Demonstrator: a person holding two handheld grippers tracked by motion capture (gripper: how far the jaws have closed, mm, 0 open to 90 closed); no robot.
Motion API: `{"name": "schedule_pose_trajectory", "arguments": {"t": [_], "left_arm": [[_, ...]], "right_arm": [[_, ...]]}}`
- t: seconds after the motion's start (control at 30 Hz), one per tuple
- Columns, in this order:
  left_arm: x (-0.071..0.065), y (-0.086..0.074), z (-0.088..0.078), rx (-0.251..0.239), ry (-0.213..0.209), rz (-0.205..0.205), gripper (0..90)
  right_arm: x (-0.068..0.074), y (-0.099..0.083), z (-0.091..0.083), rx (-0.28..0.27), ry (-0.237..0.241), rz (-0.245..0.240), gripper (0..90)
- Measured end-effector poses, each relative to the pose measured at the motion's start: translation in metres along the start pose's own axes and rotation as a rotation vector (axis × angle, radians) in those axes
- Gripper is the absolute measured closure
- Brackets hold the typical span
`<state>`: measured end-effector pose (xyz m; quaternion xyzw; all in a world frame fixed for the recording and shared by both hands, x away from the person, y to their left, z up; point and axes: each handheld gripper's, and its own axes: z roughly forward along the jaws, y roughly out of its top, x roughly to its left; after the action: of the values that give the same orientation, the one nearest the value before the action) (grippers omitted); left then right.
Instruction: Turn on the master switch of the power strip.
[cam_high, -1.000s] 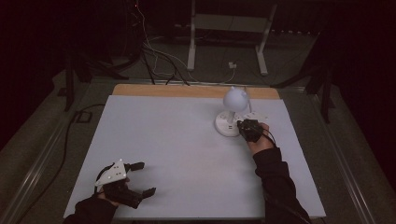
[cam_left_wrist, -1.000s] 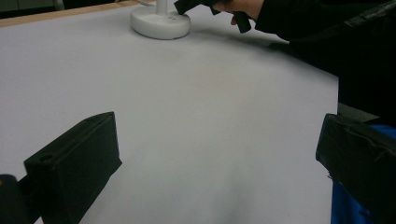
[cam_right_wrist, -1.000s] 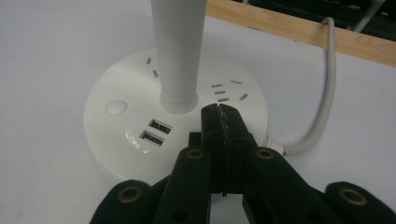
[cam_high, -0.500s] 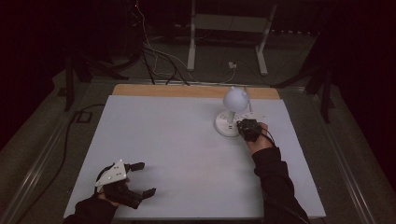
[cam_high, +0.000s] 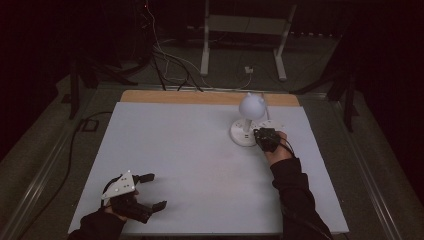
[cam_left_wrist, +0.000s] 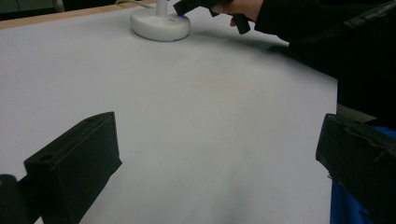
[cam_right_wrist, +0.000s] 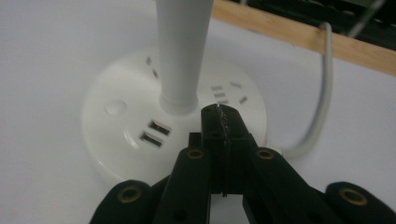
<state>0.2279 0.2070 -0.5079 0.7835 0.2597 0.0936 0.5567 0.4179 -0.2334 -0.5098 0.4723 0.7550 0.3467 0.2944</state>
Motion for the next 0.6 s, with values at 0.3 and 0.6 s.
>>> {"name": "schedule_pose_trajectory", "arguments": {"t": [0.3,0.6], "left_arm": [[0.0,0.0,0.0,0.001,0.001,0.002,0.2],[0.0,0.0,0.0,0.002,0.001,0.005,0.2]], "right_arm": [[-0.003,0.007,-0.012,-0.051,0.043,0.032,84.6],[-0.003,0.006,-0.022,-0.042,0.063,0.039,75.7]]}}
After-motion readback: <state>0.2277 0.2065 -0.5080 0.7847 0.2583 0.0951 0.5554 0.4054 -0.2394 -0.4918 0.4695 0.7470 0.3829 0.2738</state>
